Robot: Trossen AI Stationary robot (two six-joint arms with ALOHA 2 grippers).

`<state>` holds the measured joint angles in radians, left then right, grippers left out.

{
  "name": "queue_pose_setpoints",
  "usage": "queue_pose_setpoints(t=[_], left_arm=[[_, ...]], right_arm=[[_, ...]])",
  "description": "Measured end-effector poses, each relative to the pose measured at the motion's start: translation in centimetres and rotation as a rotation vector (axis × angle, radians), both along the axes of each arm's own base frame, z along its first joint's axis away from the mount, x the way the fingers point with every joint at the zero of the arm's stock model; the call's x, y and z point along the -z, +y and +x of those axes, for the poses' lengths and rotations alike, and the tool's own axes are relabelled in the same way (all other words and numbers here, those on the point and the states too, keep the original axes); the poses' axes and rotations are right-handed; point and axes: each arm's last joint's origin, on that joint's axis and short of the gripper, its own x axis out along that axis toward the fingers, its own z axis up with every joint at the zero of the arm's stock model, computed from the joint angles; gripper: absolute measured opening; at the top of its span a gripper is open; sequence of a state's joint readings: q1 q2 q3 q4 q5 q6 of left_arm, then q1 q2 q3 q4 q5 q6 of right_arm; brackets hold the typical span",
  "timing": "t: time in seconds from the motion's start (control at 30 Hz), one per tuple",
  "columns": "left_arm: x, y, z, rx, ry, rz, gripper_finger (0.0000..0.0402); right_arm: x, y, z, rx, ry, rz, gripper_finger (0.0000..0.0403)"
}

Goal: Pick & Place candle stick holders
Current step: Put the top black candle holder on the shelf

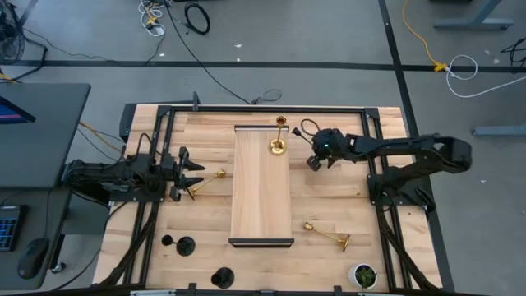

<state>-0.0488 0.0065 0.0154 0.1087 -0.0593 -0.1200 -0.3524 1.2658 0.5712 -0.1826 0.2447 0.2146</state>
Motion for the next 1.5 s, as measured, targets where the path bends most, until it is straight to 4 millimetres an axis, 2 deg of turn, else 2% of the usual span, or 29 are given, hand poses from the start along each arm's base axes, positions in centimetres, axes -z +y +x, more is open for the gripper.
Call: queue_pose_setpoints(t=[0.33, 0.5, 0.7, 0.83, 1.0, 1.23, 1.37, 1.5], left_arm=[[-0.6, 0.0, -0.1, 0.006, -0.066, -0.043, 0.0181], [-0.7, 0.0, -0.1, 0.012, -0.077, -0.081, 0.0181], [-0.9, 0.0, -0.2, 0.013, -0.096, -0.084, 0.0181], [-1.3, 0.0, -0.2, 0.018, -0.131, -0.104, 0.0181], [-1.9, 0.1, -0.4, 0.002, -0.2, -0.123, 0.0181], [-2.9, 0.2, -0.2, -0.03, -0.299, -0.131, 0.0181], [-2.8, 0.3, 0.6, -0.085, -0.284, -0.144, 0.0181], [-3.1, 0.3, 1.4, -0.084, -0.309, -0.146, 0.0181]], right_arm=[[-7.8, 3.9, -2.9, -0.106, -0.413, -0.132, 0.0001], [-10.1, 6.2, -3.4, -0.238, -0.595, -0.171, 0.0001], [-12.0, 8.7, -2.6, -0.399, -0.784, -0.234, 0.0001], [-12.9, 10.2, -1.6, -0.473, -0.905, -0.285, 0.0001], [-12.6, 11.5, 0.7, -0.522, -0.999, -0.345, 0.0001], [-11.9, 11.7, 3.2, -0.517, -1.138, -0.417, 0.0001], [-12.2, 11.6, 4.8, -0.551, -1.151, -0.388, 0.0001], [-12.1, 11.8, 7.5, -0.57, -1.085, -0.383, 0.0001]])
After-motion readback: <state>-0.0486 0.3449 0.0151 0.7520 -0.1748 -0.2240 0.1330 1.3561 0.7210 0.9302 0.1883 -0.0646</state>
